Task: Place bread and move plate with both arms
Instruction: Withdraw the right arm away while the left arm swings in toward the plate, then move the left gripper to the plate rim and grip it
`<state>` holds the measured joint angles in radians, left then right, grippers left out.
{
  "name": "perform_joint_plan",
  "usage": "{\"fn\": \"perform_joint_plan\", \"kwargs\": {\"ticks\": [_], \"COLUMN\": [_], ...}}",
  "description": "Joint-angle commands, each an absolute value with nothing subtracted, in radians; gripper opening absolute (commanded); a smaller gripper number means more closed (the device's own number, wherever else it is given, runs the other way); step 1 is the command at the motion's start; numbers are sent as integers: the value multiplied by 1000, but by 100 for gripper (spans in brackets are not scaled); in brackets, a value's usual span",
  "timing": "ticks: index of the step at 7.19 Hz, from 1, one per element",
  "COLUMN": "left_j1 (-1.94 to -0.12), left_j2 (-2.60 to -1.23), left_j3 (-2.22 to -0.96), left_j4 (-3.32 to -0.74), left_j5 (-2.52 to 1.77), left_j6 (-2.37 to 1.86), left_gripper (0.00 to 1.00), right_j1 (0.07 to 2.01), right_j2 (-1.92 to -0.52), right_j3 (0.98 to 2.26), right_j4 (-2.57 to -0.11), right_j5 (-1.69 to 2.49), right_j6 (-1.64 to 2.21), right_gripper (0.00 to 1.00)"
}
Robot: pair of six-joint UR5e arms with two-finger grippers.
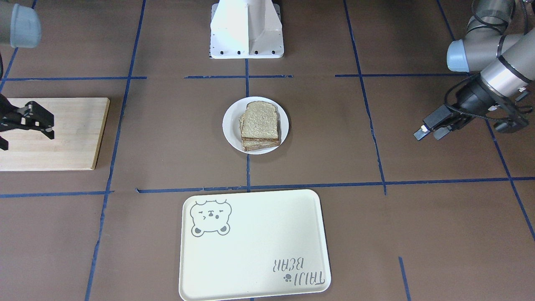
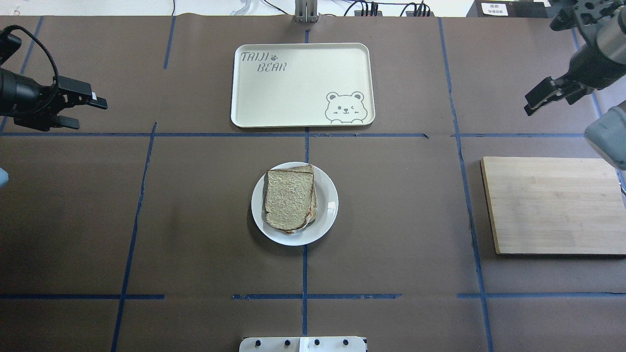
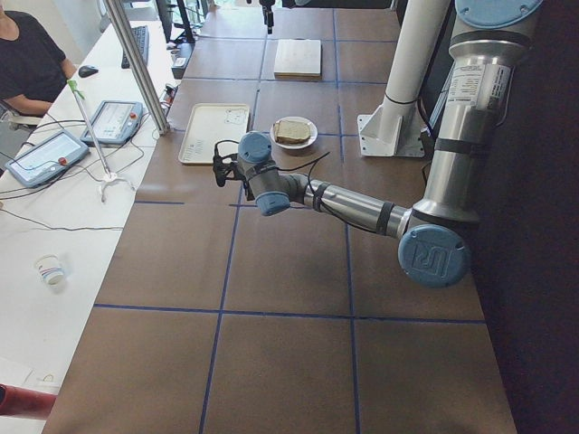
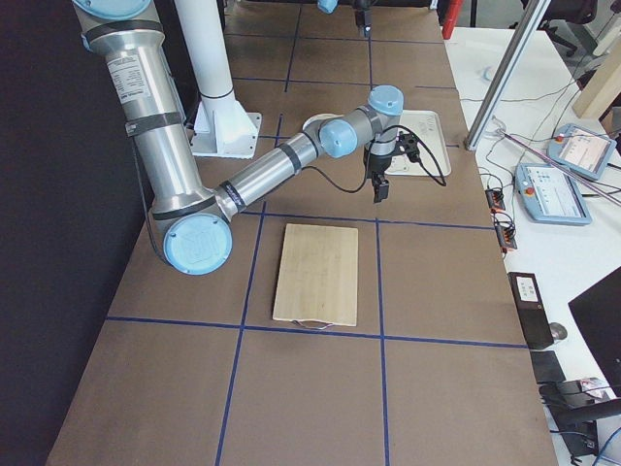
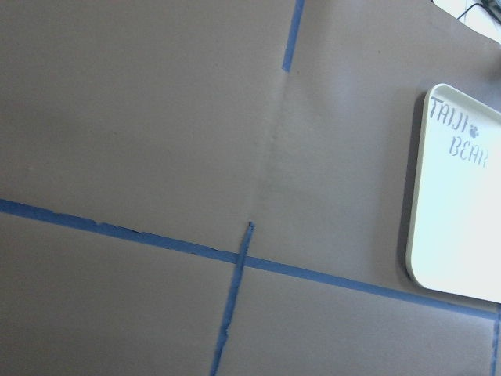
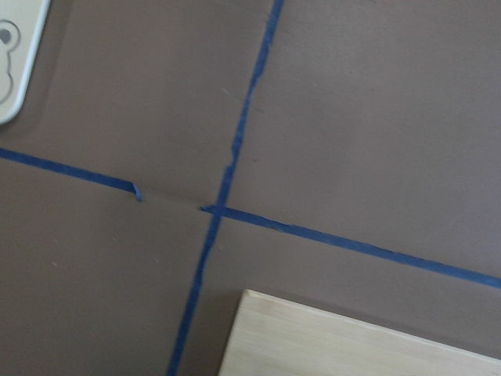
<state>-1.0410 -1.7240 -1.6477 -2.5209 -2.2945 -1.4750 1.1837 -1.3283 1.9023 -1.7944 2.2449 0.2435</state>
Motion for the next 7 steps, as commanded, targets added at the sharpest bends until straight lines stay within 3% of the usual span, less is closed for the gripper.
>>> {"fn": "perform_joint_plan", "kwargs": {"ticks": [1, 4, 5, 7], "left_j1": [-857, -665, -634, -566], "left_j2": [-1790, -1864, -1887, -1913], "left_j3": [-1646, -1632, -1629, -1620], "left_j4": [-2585, -2586, -2586, -2591], "left_j5": [-2122, -1998, -1982, -1909], "left_j6": [-1674, -1761, -1776, -1798], "left_gripper": [95, 58, 51, 51], "right_j1": [1303, 1376, 1374, 1376], "right_j2": [-1455, -1526, -1528, -1545], "right_j3": [1905, 1891, 1887, 1882], "right_j4": [-1822, -1824, -1824, -1804], "right_j5": [2369, 2425, 2410, 2414], "right_j6": [86, 55, 61, 52], "right_gripper": [99, 99, 99, 99]}}
